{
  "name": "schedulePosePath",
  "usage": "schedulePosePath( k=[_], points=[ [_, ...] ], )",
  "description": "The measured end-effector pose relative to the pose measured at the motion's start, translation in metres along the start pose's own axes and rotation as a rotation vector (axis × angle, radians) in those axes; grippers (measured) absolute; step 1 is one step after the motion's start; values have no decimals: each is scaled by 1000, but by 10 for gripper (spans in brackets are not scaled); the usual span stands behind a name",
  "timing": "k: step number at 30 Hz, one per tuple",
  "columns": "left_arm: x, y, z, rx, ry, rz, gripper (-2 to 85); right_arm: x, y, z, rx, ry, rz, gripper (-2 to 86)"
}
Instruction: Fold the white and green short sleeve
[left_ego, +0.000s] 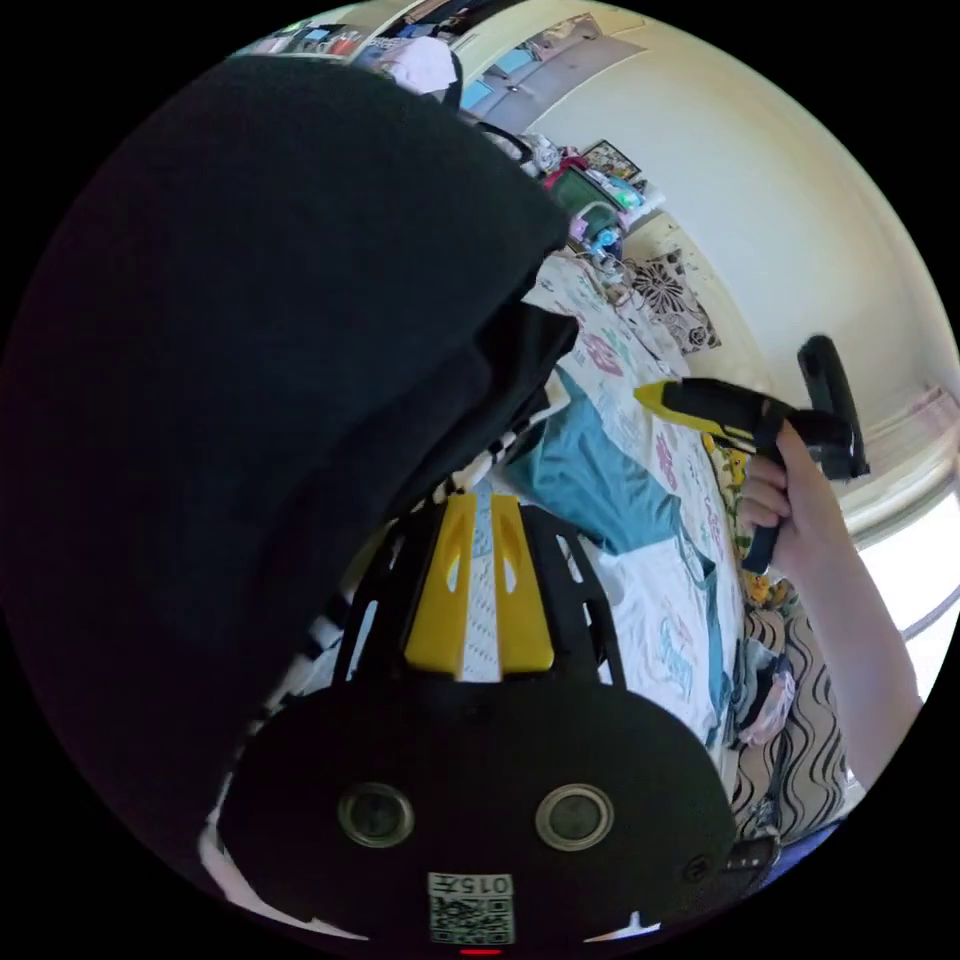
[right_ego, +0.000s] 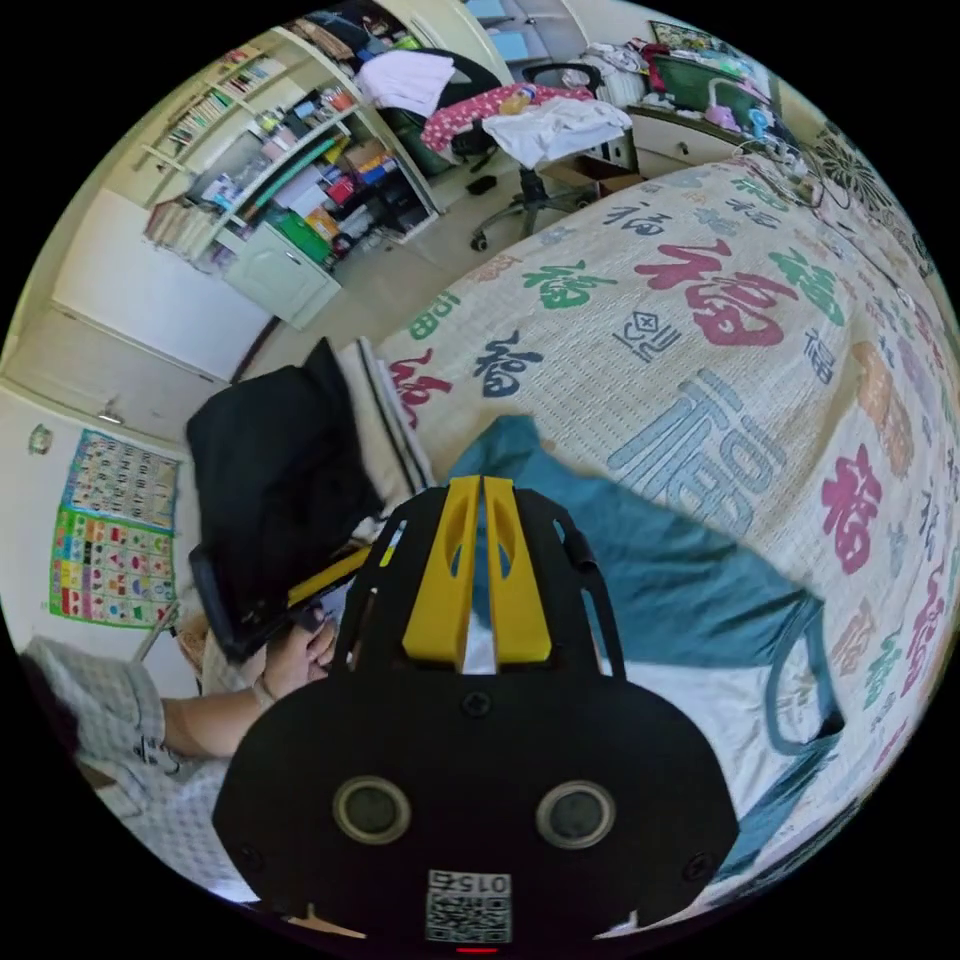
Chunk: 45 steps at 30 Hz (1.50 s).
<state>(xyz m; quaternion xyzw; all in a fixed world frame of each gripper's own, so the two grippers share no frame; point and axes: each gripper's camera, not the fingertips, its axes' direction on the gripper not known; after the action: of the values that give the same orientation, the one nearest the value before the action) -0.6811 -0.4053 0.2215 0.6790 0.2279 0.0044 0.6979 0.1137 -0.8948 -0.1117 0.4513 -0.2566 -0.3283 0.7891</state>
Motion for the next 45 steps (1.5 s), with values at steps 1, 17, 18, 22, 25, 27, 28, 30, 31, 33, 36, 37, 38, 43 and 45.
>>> schedulePosePath(
  k=[1, 17, 18, 22, 25, 27, 28, 30, 31, 33, 36, 37, 38, 43, 45],
  points=[
    [-3, 5, -9, -16, 40, 37, 44, -4, 33, -25, 29, -20, 5, 6],
    [52, 122, 33, -775, -129, 585, 101, 20, 552, -235, 34, 108, 988, 84],
    [56, 126, 39, -783, -151, 595, 103, 21, 554, -237, 25, 99, 986, 84],
    [69, 148, 76, -769, -274, 618, 92, 25, 550, -246, -59, 69, 961, 88],
    [75, 159, 93, -758, -298, 605, 88, 24, 553, -265, -81, 93, 990, 86],
    [79, 165, 104, -758, -315, 610, 87, 17, 558, -281, -80, 106, 959, 83],
    [82, 170, 112, -761, -327, 622, 84, 11, 562, -291, -79, 120, 936, 80],
    [87, 175, 122, -769, -344, 644, 73, 4, 570, -308, -76, 112, 914, 58],
    [90, 179, 127, -779, -350, 661, 54, -1, 575, -318, -57, 65, 898, 32],
    [93, 185, 135, -805, -322, 676, 23, -8, 585, -336, -39, 39, 895, 11],
    [96, 192, 144, -815, -316, 706, 9, -19, 603, -370, -6, 26, 892, 1],
    [97, 193, 146, -820, -306, 718, 6, -24, 609, -383, 0, 23, 886, -1],
    [98, 193, 149, -821, -294, 731, 4, -29, 615, -396, 0, 28, 877, -3],
    [95, 206, 174, -854, -293, 754, 1, -41, 633, -431, -46, 29, 867, -6],
    [90, 215, 189, -868, -300, 738, 2, -42, 638, -439, -56, 22, 883, -5]
  ],
)
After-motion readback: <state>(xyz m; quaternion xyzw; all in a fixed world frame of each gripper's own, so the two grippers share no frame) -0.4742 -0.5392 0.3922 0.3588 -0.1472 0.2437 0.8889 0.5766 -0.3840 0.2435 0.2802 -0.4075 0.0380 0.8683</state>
